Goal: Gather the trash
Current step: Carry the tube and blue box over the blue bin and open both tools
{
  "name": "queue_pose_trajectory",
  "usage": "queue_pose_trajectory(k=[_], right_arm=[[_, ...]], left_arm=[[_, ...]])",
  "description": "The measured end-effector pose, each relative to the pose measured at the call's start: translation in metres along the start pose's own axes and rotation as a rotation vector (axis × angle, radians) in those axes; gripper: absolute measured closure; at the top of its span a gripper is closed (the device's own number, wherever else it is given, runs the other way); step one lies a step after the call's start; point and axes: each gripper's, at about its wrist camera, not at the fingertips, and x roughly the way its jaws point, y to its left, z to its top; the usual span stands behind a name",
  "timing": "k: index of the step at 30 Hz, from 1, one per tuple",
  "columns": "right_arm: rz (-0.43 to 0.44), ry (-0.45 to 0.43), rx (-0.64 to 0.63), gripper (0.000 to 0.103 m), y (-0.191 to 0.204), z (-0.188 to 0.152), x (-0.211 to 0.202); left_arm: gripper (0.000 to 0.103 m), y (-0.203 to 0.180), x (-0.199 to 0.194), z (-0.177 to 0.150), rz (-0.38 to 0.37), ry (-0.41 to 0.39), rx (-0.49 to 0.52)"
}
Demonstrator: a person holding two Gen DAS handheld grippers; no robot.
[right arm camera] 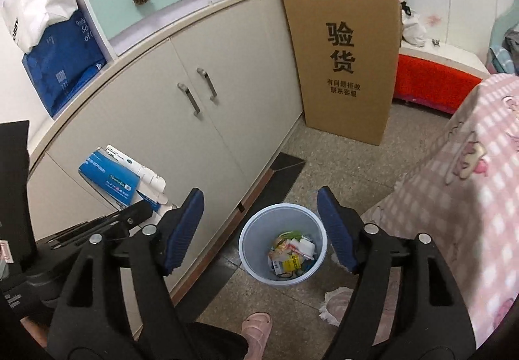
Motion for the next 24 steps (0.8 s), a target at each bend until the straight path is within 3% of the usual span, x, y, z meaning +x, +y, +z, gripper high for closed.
queue_pose_trajectory(k=[12,19,24], right_arm=[[-0.001,-0.075,0.042,0.027,-0.019,0.007,-0.029],[-0.002,-0.110,0.072,0.026,-0.029,0.011,-0.029],[-0.009,-0.099,0.096,0.026,-0.039,0.013,-0.017]], left_arm=[[0.096,-0.022,-0.015,0.001,0.005,-0.041,0.035],[0.095,-0.037,0.001,0.014,0.002,-0.036,0.039],[0.088,-0.046,0.015,0.024,0.014,-0.045,0.033]])
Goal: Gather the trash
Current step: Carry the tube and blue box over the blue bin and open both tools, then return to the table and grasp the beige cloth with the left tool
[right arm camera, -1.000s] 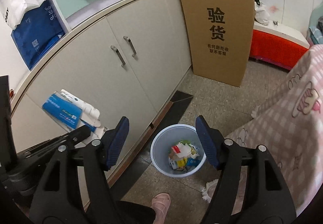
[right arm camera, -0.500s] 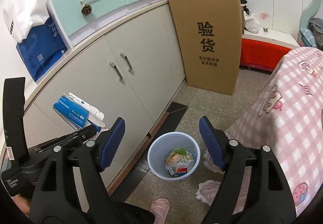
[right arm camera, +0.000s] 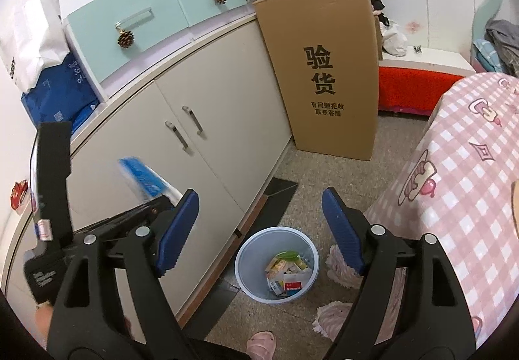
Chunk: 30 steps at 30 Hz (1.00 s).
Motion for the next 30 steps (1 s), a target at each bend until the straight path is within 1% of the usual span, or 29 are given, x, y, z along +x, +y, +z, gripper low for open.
queue_pose_trajectory(k=[1,2,4,6,8,10,12,15,16,17,19,21,22,23,25,27,30], right_arm=[[0.001,0.003,0.005,0.026,-0.001,0.000,0.001],[0.002,0.005,0.011,0.026,-0.003,0.000,0.002],[-0.001,0.005,0.012,0.026,-0.005,-0.001,0.001],[-0.001,0.006,0.014,0.026,-0.006,-0.001,-0.001],[-0.001,0.005,0.020,0.026,-0.006,0.000,-0.005],[0.003,-0.005,0.026,0.026,-0.007,0.001,-0.014],[0.007,-0.015,0.028,0.026,-0.008,0.002,-0.024],[0.014,-0.041,0.036,0.026,-0.010,0.003,-0.047],[0.013,-0.047,0.036,0.025,-0.011,0.003,-0.054],[0.012,-0.056,0.036,0.025,-0.013,0.004,-0.064],[0.013,-0.073,0.040,0.025,-0.016,0.003,-0.079],[0.009,-0.090,0.043,0.024,-0.021,0.003,-0.098],[0.003,-0.102,0.044,0.024,-0.023,0.003,-0.106],[-0.002,-0.110,0.045,0.024,-0.025,0.003,-0.112],[-0.013,-0.127,0.056,0.023,-0.032,0.002,-0.128],[-0.030,-0.150,0.066,0.023,-0.040,0.001,-0.143],[-0.057,-0.165,0.080,0.023,-0.056,-0.002,-0.161]], left_arm=[[0.076,-0.001,0.004,0.001,0.008,0.002,-0.003],[0.060,-0.001,0.008,0.003,0.017,0.009,-0.008],[0.047,0.000,0.017,0.004,0.022,0.026,-0.018],[0.046,-0.001,0.016,0.002,0.015,0.029,-0.007],[0.037,-0.002,0.012,-0.001,0.014,0.019,0.001],[0.034,-0.001,0.002,-0.004,0.010,-0.007,0.003],[0.031,0.000,-0.014,-0.006,0.017,-0.055,-0.007],[0.027,0.002,-0.046,-0.006,0.028,-0.160,-0.032],[0.025,0.003,-0.062,-0.006,0.033,-0.213,-0.051],[0.023,0.004,-0.069,-0.005,0.035,-0.241,-0.061],[0.019,0.005,-0.098,-0.006,0.046,-0.345,-0.094],[0.016,0.004,-0.126,-0.010,0.076,-0.457,-0.122],[0.015,0.001,-0.138,-0.012,0.090,-0.495,-0.116],[0.015,-0.003,-0.145,-0.013,0.100,-0.508,-0.101],[0.015,-0.020,-0.161,-0.018,0.118,-0.528,-0.022],[0.015,-0.033,-0.166,-0.021,0.084,-0.489,0.039],[0.015,-0.056,-0.171,-0.030,0.016,-0.424,0.090]])
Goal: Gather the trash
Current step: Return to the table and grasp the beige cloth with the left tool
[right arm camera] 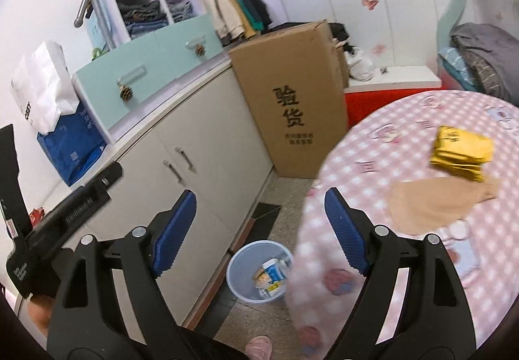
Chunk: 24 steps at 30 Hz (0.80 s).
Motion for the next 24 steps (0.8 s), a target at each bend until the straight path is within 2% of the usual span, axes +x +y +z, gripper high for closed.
queue_pose_trajectory(k=[4,12,21,24], right_arm=[[-0.046,-0.019,0.031,0.022,-0.031,0.001,-0.022],[-0.169,-0.043,0.159,0.021,-0.119,-0.006,-0.062],[-0.259,-0.053,0.299,0.021,-0.203,-0.022,-0.088],[-0.273,-0.051,0.319,0.020,-0.222,-0.023,-0.091]], left_arm=[[0.015,-0.042,-0.006,-0.011,-0.088,0.081,0.074],[0.015,-0.127,-0.008,-0.040,-0.332,0.249,0.208],[0.015,-0.236,-0.002,-0.083,-0.533,0.399,0.372],[0.015,-0.266,0.000,-0.099,-0.573,0.415,0.441]])
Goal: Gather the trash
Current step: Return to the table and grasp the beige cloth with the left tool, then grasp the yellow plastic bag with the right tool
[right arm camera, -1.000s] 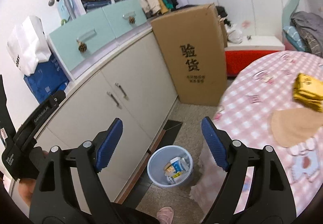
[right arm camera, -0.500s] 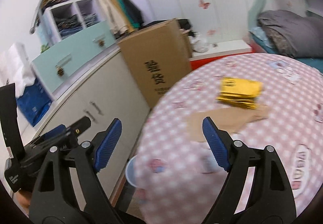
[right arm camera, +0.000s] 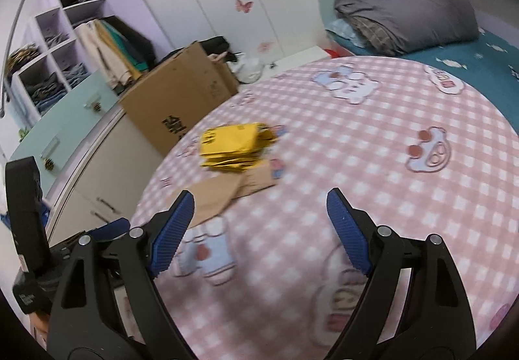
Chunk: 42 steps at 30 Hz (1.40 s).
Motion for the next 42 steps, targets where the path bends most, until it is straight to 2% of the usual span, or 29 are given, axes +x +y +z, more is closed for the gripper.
queue_pose_trajectory(k=[5,7,11,15,16,17,18,19,20,22,28,31,39,42], right_arm=[[-0.014,0.011,0.025,0.020,-0.019,0.006,0.009],[-0.013,0.019,0.030,0.020,-0.024,0.008,0.013],[-0.011,0.032,0.034,0.021,-0.031,0.013,0.023],[-0.006,0.037,0.034,0.021,-0.031,0.016,0.028],[-0.004,0.040,0.033,0.021,-0.031,0.017,0.029],[-0.002,0.040,0.032,0.021,-0.030,0.018,0.029],[-0.002,0.040,0.031,0.021,-0.029,0.018,0.030],[-0.001,0.040,0.029,0.021,-0.027,0.019,0.031],[-0.001,0.039,0.026,0.021,-0.025,0.020,0.031],[0.002,0.037,0.018,0.021,-0.020,0.020,0.029],[0.004,0.037,-0.008,0.021,-0.006,0.020,0.027],[0.008,0.037,-0.022,0.021,0.002,0.021,0.027],[0.010,0.068,-0.074,0.020,0.032,0.024,0.046],[-0.024,0.094,-0.152,0.017,0.051,0.028,0.062]], left_arm=[[0.015,-0.037,0.030,0.006,0.012,0.037,0.116],[0.015,-0.045,0.042,0.009,0.025,0.051,0.134],[0.015,-0.050,0.064,0.019,0.079,0.082,0.149],[0.015,-0.046,0.077,0.025,0.090,0.097,0.129],[0.022,-0.044,0.078,0.026,0.074,0.093,0.121],[0.037,-0.044,0.077,0.027,0.064,0.086,0.116],[0.046,-0.043,0.075,0.027,0.069,0.075,0.121],[0.061,-0.044,0.074,0.028,0.057,0.074,0.125],[0.081,-0.043,0.072,0.028,0.038,0.073,0.126],[0.099,-0.041,0.070,0.028,0.020,0.079,0.111],[0.100,-0.024,0.049,0.020,-0.008,0.028,0.043],[0.100,-0.012,0.032,0.019,0.001,-0.015,0.003],[0.100,0.038,-0.010,0.026,0.070,-0.138,-0.157],[0.100,0.057,-0.022,0.032,0.087,-0.178,-0.212]])
